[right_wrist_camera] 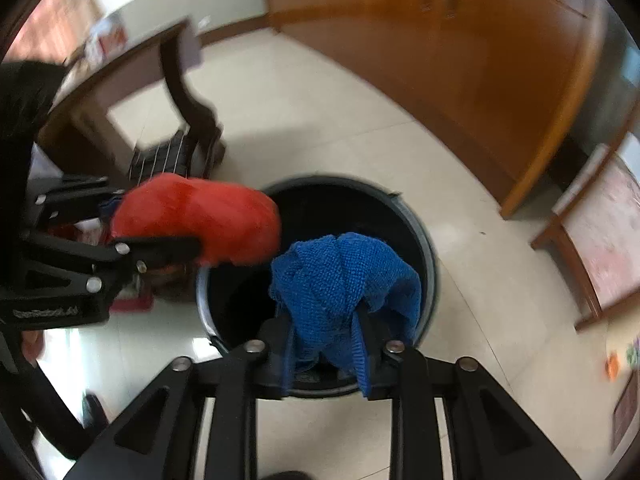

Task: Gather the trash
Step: 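Open both tools to drop the red bag and blue cloth into the bin, then move both tools back to the table toward the two milk cartons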

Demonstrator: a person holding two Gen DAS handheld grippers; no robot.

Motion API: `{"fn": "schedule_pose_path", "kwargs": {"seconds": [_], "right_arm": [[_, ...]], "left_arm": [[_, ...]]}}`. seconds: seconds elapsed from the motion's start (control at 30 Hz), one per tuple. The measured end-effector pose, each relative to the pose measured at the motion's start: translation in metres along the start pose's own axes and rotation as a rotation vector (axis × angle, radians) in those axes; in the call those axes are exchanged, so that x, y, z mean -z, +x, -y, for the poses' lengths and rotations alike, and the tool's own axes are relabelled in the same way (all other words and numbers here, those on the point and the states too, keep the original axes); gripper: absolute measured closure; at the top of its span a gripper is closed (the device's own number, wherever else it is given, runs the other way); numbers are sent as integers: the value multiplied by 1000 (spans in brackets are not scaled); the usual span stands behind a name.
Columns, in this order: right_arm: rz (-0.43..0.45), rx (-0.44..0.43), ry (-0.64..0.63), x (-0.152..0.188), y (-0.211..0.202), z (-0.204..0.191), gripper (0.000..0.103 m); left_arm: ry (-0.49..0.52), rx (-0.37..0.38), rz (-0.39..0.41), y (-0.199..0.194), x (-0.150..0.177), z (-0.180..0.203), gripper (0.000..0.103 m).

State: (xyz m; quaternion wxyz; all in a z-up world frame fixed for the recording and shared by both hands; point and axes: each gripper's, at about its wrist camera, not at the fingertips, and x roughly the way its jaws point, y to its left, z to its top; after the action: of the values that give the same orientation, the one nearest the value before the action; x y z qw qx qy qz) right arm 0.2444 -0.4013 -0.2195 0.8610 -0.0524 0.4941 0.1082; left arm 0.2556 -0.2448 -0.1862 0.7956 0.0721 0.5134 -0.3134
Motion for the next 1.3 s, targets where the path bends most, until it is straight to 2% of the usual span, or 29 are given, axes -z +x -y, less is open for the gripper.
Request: {"fn": "schedule_pose_path", "kwargs": {"seconds": [0.03, 0.07, 0.1, 0.2, 0.43, 0.7, 0.97, 1.3], "right_arm": [[-12, 35, -41, 4, 13, -1, 47], [-25, 67, -69, 8, 20, -1, 9], [-44, 80, -79, 13, 26, 0, 1], [-38, 113, -48, 22, 24, 8, 1], [12, 177, 37, 17, 0, 8, 0], [92, 205, 129, 3, -45, -13, 0], [179, 207, 138, -7, -96, -46, 0], [289, 170, 86, -23, -138, -99, 0]], "left_arm": [[-37, -17, -37, 12, 4, -7, 29], [-66, -31, -54, 18, 10, -13, 25], [-74, -46, -48, 17, 14, -16, 22], [-129, -116, 1, 4, 27, -29, 5], [-139, -196, 53, -25, 41, -28, 5], [-138, -226, 142, -78, 46, -20, 4], [-163, -243, 220, -119, 52, -31, 4], [-219, -314, 327, -178, 77, -46, 4]]}}
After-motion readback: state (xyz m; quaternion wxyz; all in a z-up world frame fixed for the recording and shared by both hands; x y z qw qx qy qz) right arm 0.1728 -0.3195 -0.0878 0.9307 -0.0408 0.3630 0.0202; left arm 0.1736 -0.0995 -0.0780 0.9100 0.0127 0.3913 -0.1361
